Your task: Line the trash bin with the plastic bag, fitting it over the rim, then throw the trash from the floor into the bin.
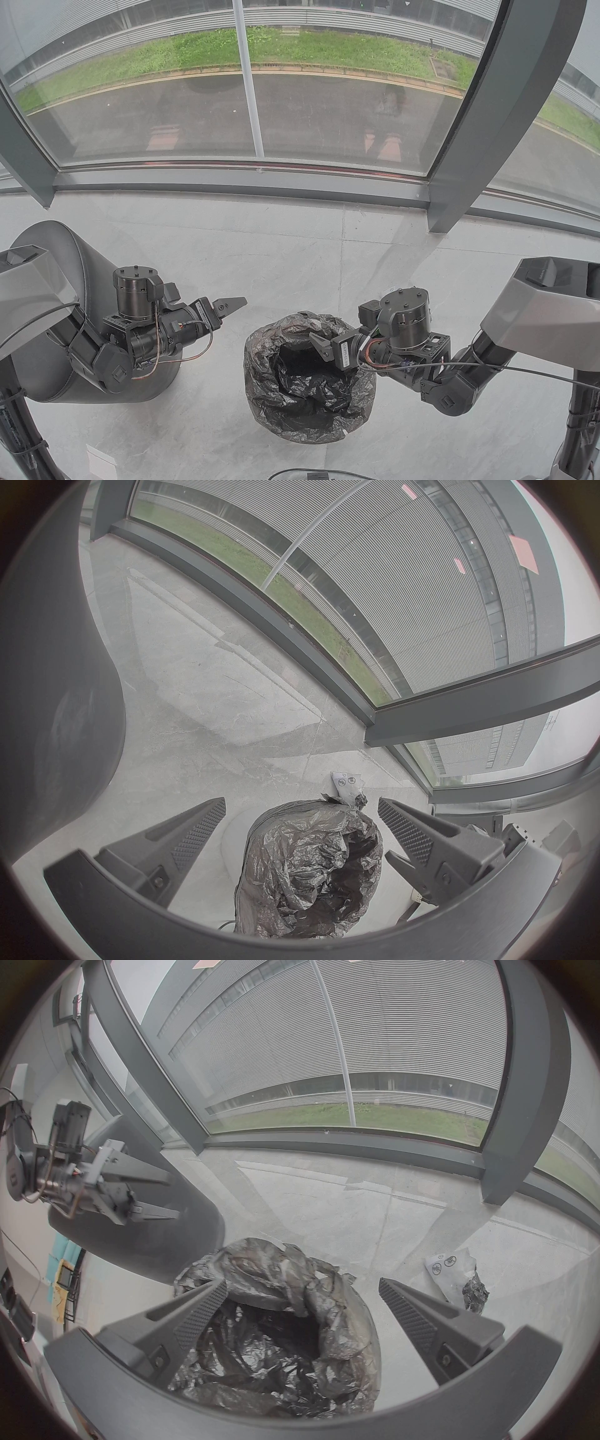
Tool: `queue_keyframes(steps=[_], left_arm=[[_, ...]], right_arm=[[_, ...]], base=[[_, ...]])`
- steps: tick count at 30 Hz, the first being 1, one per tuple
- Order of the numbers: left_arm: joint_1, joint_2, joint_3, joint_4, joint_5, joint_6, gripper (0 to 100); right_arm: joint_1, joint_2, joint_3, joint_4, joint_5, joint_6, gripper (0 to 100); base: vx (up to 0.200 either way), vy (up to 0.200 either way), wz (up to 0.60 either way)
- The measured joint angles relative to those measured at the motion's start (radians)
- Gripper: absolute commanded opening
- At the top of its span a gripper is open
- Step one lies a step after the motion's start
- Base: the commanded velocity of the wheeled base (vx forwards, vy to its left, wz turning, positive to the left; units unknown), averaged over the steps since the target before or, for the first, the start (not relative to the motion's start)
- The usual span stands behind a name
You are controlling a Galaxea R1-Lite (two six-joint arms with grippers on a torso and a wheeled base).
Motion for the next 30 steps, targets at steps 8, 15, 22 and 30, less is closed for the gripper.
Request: queue_keyframes(steps=[8,15,22,30], left_arm=[[-0.001,0.001,0.001,0.0,0.0,0.0,100],[-0.001,0.001,0.001,0.0,0.0,0.0,100],[0.0,0.001,0.001,0.0,0.0,0.0,100],[-0.001,0.001,0.001,0.0,-0.001,0.0,100]], right_arm=[[-0.028,0.086,-0.046,-0.007,-0.037,-0.007,100],[-0.039,0.124,-0.062,-0.001,-0.038,-0.009,100],[-0.054,0.161,-0.095,0.0,-0.073,-0.011,100],[-0.064,0.186,-0.15,0.0,-0.106,-0.023,100]], base=[[0.0,0.0,0.0],[0.0,0.0,0.0],[0.0,0.0,0.0],[0.0,0.0,0.0]])
